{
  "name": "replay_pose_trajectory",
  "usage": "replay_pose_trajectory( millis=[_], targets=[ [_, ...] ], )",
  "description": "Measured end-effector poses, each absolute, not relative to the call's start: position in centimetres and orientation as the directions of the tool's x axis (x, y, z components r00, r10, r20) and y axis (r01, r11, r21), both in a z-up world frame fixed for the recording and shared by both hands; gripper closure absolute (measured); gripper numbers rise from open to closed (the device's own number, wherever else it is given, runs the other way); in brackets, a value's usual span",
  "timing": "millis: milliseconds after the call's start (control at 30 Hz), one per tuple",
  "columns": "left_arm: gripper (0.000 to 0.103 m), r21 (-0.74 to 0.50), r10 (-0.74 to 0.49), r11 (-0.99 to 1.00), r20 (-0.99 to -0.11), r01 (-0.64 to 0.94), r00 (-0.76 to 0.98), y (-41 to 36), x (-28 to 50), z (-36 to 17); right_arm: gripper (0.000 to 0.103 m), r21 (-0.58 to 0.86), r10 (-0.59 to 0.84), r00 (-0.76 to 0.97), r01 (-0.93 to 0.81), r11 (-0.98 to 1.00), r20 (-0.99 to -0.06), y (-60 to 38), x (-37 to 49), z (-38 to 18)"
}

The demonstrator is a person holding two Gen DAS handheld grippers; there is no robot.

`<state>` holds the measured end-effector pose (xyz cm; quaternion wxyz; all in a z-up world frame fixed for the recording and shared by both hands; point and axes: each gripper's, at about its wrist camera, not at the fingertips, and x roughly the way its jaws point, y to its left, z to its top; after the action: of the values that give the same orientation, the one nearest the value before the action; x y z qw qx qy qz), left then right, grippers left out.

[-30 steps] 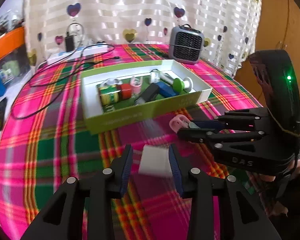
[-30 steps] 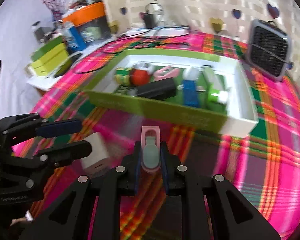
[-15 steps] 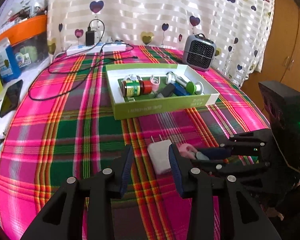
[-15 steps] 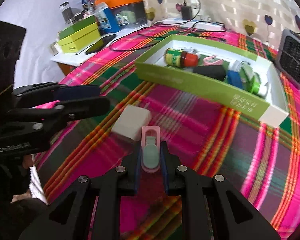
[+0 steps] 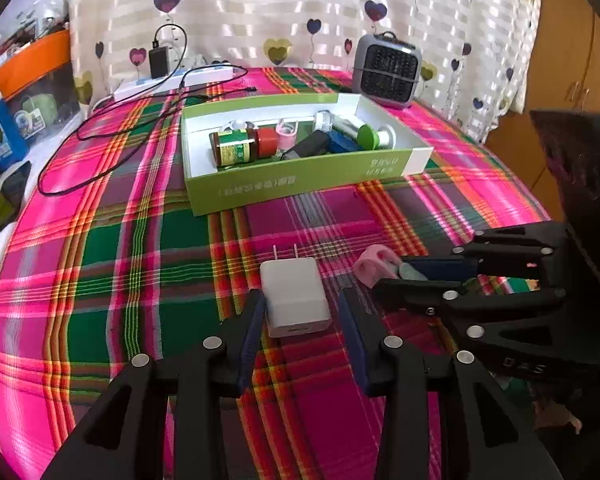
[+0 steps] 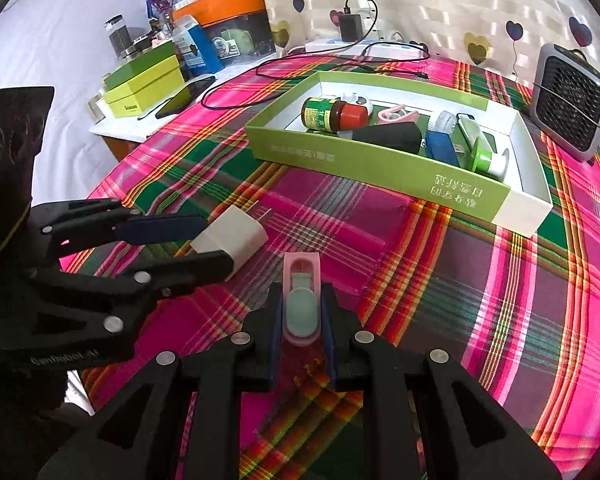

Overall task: Organize rigid objects
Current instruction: 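Carry the white charger with the left tool and pink holder with the right tool toward the box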

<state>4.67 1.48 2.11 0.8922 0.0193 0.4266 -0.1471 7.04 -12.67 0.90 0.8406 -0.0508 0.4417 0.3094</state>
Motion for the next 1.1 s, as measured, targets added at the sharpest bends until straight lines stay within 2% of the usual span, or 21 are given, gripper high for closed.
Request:
replay_pose_trajectory(
  millis=[367, 433, 900, 1000, 1100],
  targets=[
    [0.066, -0.085, -0.21, 0.969, -0.776, 0.23, 0.595, 1.3, 5.6, 1.4, 0.085, 0.189, 0.47, 0.43, -0.55, 0.813, -0.771, -13.0, 7.3, 1.0],
    [0.07, -0.089, -0.216, 0.969, -0.765, 0.231, 0.607, 1.3, 5.6, 1.7, 0.085, 0.189, 0.468, 0.434, -0.546, 0.816, -0.77, -13.2, 7.5, 1.2],
    [0.072, -0.052, -0.231, 0.96, -0.698, 0.273, 0.678, 0.9, 5.9, 5.2, 0.085, 0.185, 0.452, 0.512, -0.489, 0.852, -0.731, -14.9, 8.9, 4.1],
    [0.089, -0.052, -0.243, 0.957, -0.677, 0.284, 0.695, 1.0, 6.0, 6.2, 0.085, 0.184, 0.449, 0.53, -0.478, 0.859, -0.719, -15.4, 9.4, 4.9],
    [0.089, -0.056, -0.263, 0.952, -0.654, 0.301, 0.709, 1.0, 6.1, 7.2, 0.085, 0.18, 0.444, 0.547, -0.468, 0.865, -0.71, -15.6, 9.7, 5.6]
  ],
)
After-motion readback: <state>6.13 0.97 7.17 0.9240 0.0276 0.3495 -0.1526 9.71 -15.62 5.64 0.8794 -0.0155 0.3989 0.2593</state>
